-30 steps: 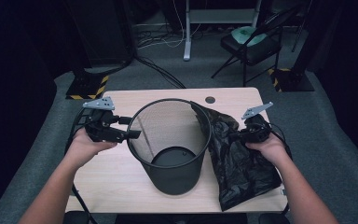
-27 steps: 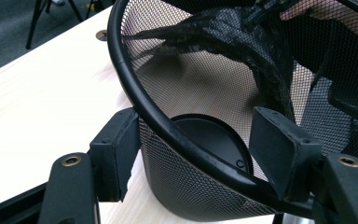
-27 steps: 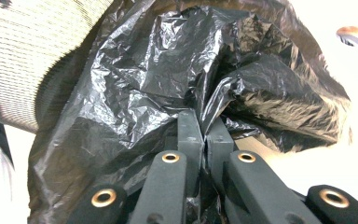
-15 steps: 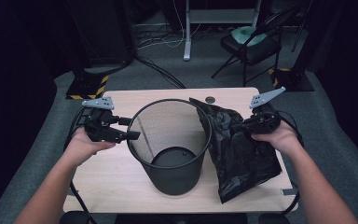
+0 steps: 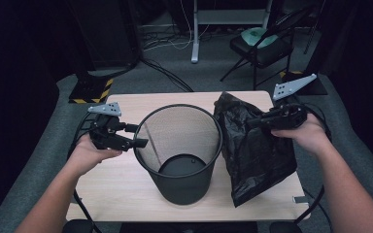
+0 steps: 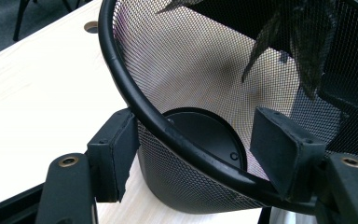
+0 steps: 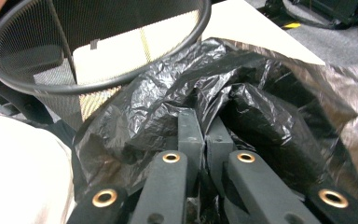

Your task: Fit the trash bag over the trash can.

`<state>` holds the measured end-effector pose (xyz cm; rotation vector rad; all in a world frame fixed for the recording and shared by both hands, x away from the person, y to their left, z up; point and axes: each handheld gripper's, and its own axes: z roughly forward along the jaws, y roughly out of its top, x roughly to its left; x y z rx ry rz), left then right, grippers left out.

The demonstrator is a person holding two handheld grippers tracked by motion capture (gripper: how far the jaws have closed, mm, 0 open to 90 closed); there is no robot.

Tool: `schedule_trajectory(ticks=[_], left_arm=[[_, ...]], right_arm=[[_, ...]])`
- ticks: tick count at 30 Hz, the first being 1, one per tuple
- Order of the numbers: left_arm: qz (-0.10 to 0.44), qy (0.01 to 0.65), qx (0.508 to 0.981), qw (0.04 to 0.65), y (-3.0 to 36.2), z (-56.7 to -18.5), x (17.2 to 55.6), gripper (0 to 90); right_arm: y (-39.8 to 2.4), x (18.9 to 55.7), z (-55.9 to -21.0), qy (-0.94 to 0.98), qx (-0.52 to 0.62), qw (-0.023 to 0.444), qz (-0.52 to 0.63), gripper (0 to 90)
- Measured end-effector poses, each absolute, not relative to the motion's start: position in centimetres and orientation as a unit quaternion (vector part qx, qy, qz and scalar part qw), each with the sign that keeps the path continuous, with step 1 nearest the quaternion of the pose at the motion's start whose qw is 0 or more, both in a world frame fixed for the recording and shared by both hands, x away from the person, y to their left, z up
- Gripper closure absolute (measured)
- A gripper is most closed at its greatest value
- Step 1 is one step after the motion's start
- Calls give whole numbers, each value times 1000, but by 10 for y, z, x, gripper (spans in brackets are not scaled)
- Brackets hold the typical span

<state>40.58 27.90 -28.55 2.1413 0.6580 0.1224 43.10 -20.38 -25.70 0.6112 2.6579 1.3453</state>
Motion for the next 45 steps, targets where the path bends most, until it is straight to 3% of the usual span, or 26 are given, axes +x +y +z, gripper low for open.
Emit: schedule_trajectory(ticks=[22,33,45], left_arm=[[35,270,854,444,275,-287,395,304],[26,257,858,445,262,-287,392,290],[42,258,849,459,277,-277,392,300]], right_arm=[[-204,397,-178,873,145,101,454,876],[-196,390,-167,876,119,103,455,877],[-182,388,-171,877,92,88,463,876]])
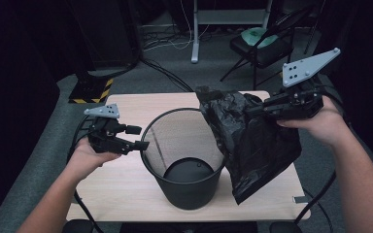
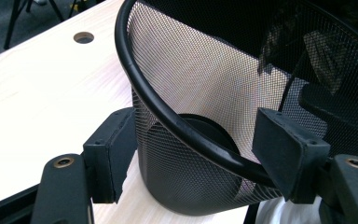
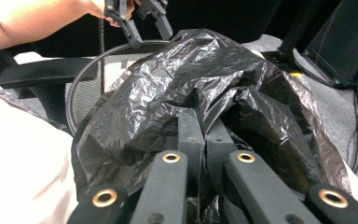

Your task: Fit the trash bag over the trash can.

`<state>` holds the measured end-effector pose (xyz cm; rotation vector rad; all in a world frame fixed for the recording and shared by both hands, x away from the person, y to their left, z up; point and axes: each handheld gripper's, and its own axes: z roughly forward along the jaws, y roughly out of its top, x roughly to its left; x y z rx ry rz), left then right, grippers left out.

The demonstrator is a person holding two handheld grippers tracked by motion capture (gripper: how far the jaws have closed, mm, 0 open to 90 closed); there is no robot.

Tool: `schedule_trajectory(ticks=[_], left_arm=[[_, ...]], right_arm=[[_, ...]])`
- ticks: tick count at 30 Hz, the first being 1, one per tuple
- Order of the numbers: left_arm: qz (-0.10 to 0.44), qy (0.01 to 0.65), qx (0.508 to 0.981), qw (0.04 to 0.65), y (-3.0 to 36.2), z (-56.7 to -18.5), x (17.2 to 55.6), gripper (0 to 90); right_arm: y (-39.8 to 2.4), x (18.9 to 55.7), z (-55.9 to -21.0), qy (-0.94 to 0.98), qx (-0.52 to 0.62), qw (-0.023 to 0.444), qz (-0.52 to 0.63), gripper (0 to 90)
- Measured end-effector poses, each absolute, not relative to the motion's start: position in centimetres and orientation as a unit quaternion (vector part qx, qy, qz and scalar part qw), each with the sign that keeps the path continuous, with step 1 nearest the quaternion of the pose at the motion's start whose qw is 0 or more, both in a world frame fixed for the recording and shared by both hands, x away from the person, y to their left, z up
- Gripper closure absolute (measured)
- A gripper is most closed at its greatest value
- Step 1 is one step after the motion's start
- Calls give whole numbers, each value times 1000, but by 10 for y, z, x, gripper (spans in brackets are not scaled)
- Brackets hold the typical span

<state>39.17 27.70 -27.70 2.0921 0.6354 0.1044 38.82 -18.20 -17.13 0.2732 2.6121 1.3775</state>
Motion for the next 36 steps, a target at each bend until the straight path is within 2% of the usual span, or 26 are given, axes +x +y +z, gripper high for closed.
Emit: schedule_trajectory(ticks=[13,30,36], left_arm=[[51,245,852,460,277,-265,388,300],[78,247,845,468,288,-239,381,298],[81,254,840,472,293,-241,387,296]], right_arm=[[-160,389,-178,874,57,62,479,876],[-127,377,-160,857,-13,49,513,875],[-120,383,-174,862,-11,34,506,875]])
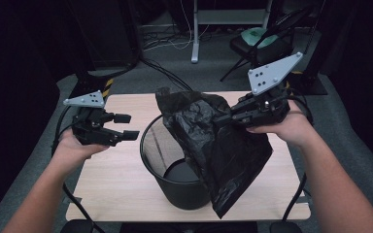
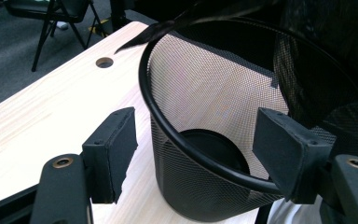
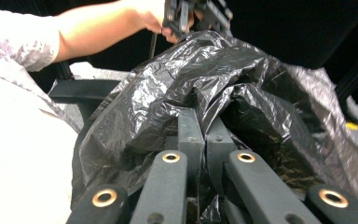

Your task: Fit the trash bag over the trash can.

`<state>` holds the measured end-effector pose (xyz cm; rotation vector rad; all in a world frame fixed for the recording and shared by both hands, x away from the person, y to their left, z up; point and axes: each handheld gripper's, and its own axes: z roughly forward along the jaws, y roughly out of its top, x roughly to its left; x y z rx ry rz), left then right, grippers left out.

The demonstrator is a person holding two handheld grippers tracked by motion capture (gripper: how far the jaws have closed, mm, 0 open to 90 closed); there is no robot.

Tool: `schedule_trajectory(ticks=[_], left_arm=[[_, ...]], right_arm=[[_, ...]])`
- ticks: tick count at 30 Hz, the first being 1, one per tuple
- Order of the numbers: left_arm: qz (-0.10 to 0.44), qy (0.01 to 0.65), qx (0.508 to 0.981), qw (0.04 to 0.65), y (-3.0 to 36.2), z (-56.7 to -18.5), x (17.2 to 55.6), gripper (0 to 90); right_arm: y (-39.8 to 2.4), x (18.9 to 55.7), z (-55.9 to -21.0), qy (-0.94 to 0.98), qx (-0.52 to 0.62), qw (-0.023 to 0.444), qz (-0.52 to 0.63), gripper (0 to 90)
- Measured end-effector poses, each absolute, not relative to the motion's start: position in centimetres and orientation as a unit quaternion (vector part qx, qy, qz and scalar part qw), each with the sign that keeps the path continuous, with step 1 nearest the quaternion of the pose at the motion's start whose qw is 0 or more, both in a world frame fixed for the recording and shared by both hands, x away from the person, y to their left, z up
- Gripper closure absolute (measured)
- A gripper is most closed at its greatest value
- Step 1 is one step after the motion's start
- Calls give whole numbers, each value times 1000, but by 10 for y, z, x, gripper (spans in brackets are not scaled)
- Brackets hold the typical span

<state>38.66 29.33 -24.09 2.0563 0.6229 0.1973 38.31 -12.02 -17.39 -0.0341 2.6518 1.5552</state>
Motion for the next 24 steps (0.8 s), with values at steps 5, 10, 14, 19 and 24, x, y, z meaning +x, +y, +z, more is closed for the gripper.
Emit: schedule_trajectory(ticks=[5,10,14,19,24], left_arm=[[78,260,840,470,294,-245,392,296],[76,258,839,474,290,-245,397,297],[76,253,839,477,283,-244,401,296],[75,247,839,480,272,-244,408,294],[74,241,841,478,255,-245,422,293]], right_arm=[[-119,393,-194,868,3,15,497,876],[-115,399,-214,879,13,4,477,875],[-114,402,-226,882,20,-3,470,875],[-112,405,-237,886,25,-8,463,875],[-111,407,-244,887,28,-11,461,875]])
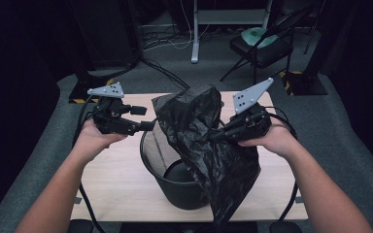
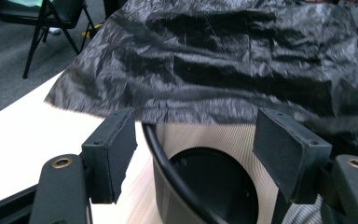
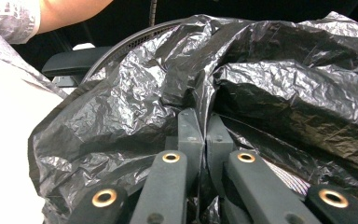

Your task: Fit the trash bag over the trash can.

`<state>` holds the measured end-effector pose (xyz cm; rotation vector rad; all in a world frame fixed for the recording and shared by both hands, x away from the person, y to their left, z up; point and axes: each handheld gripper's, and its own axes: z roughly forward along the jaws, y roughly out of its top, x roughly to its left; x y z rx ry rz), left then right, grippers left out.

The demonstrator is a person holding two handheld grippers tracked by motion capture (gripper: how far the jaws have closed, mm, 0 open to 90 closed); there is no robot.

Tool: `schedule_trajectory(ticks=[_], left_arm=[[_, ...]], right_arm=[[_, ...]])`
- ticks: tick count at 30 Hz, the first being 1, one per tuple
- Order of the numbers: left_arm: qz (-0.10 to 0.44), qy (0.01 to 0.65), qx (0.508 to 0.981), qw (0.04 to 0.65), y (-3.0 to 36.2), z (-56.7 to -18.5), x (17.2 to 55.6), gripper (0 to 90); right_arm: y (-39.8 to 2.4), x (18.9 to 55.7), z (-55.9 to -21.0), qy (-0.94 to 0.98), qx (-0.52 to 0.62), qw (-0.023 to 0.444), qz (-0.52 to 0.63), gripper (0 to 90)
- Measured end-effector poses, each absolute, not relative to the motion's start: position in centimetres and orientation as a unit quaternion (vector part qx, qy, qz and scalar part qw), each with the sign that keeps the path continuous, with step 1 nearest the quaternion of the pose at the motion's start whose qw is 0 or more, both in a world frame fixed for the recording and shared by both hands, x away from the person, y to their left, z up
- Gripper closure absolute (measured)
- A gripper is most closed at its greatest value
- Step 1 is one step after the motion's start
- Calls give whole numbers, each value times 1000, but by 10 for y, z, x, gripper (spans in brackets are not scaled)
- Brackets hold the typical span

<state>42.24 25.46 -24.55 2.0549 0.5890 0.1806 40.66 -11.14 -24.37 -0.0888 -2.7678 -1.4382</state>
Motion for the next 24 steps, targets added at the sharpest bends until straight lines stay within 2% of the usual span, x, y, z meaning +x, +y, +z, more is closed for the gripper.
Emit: schedule_trajectory(ticks=[18,24], left_arm=[[75,259,853,447,228,-267,464,294],[71,267,853,442,232,-275,470,370]], right_arm=[[-108,419,-257,-887,-48,15,-459,873],[-103,423,-260,-887,-50,15,-460,871]])
